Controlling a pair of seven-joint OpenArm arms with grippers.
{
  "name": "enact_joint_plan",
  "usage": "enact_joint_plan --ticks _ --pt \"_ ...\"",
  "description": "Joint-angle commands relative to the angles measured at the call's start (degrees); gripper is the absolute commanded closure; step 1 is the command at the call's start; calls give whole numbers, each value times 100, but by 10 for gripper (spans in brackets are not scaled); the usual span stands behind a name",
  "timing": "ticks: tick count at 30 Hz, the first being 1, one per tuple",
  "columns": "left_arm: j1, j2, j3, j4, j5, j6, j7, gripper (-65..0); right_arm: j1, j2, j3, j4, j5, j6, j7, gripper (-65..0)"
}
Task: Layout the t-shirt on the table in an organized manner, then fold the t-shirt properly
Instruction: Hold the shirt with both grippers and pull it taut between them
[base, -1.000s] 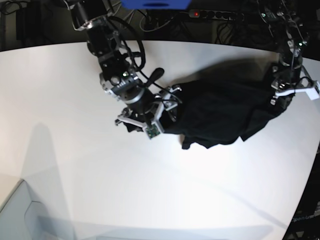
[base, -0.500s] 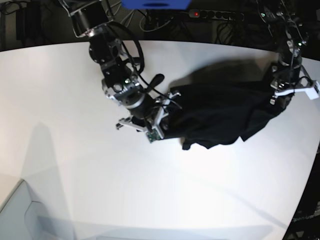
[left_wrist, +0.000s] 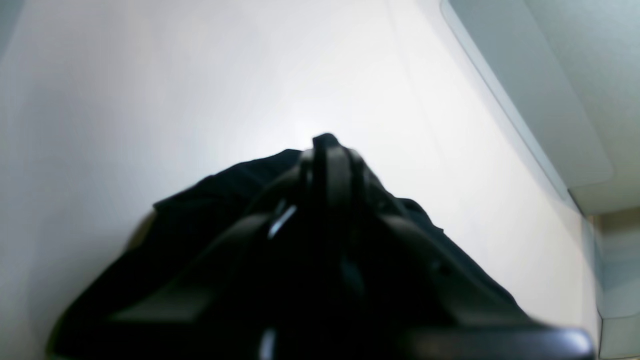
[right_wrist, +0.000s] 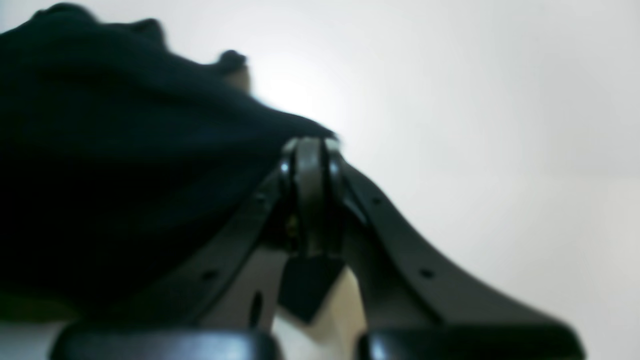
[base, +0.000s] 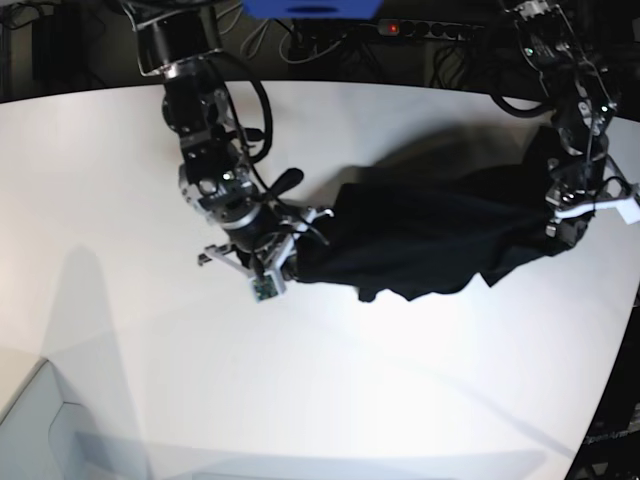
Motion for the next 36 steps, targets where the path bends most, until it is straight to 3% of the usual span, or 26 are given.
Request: enact_joint_plan --ticks 1,9,15,20,24,29,36 --pt "-115 -53 -19 104 -37 -20 -102 -3 89 -25 63 101 12 -10 132 0" --pt "-265 -115 -10 95 -37 -20 -102 -3 -61 1 449 549 12 -1 88 0" --pt "-282 -132 -10 -72 -37 -20 -102 -3 -201 -25 432 892 12 8 -1055 0" --pt "-370 -132 -10 -230 -37 -20 -102 -3 -237 -25 -60 786 21 114 -1240 -10" --pt "-388 -132 -10 -265 -37 -20 -102 -3 -333 -8 -289 813 21 157 -1231 -135" --pt "-388 -132 -10 -265 -37 -20 -102 -3 -307 -25 -333 839 21 518 -1196 -315" --pt "-344 -132 -10 -274 -37 -20 -102 -3 -149 -157 -351 839 21 536 -1187 -440"
